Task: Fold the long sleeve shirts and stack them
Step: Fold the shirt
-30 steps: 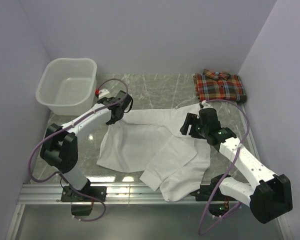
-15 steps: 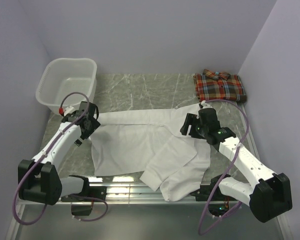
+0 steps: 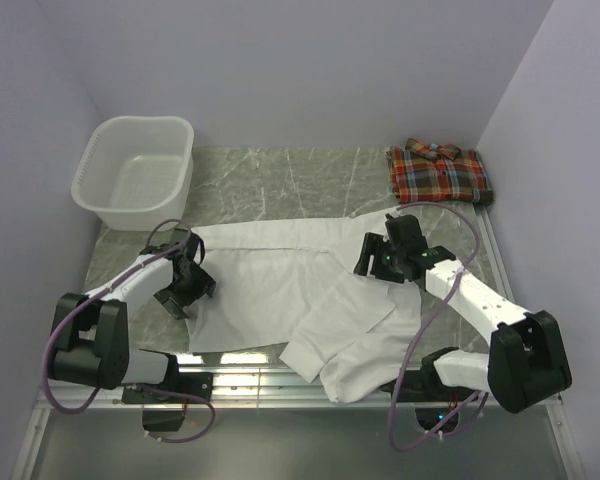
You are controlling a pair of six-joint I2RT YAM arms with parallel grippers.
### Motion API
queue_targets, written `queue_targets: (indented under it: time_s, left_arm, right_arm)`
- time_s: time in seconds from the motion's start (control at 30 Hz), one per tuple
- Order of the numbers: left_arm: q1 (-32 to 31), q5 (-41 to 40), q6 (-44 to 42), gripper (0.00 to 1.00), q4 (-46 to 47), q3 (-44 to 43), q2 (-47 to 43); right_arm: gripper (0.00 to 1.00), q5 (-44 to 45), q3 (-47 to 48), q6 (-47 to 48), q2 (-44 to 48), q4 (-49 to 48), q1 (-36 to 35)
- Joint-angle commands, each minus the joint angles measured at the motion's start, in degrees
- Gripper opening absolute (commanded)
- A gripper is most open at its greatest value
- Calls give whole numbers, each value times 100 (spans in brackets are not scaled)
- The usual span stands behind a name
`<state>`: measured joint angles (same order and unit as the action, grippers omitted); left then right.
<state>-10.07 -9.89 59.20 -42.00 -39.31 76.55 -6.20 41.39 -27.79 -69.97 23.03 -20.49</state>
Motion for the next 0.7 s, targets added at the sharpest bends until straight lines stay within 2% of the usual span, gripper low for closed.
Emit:
queue_targets:
  time_s: [0.0,0.03,0.07,0.17,0.27,0.33,0.37,0.43,0.47,0.5,0.67]
  left_arm:
    - [250,40,-145,77,-44,73,236]
    - [329,-4,-189,72,-106,64,263]
    - [512,-74,-242,62,-142,46,264]
    - [768,-48,-365,45,-335,-85,185]
    - [979,-188,-409,45,-651,-252,36]
    - [1006,38,-427,45,-722,-288,-17]
    - [1294,196,-462,45,-748,-236,-61]
    - [1471,557,-515,48,-818,-200,-184]
    - [1646,654,-558,60,-862,-191,-246]
    - [1735,742,-611,64,-906,-191,-377]
    - [1921,393,-567,84,-1214,-725,-1027]
  right_arm:
    - [75,-75,63,-130,-121,-263,-25]
    - [75,-57,45,-139,-165,-272,-25]
    - [75,-31,28,-156,-218,-281,-25]
    - [75,57,-60,-253,-420,-272,10]
    - [75,13,-148,-402,-648,-246,255]
    - [75,-83,-245,-481,-763,-263,500]
    - [75,-101,-262,-499,-789,-264,572]
    - [74,-119,-333,-508,-825,-220,739]
    - [74,-119,-342,-517,-825,-202,870]
    - [74,-93,-324,-499,-799,-141,915]
    - [74,66,-87,-315,-457,44,942]
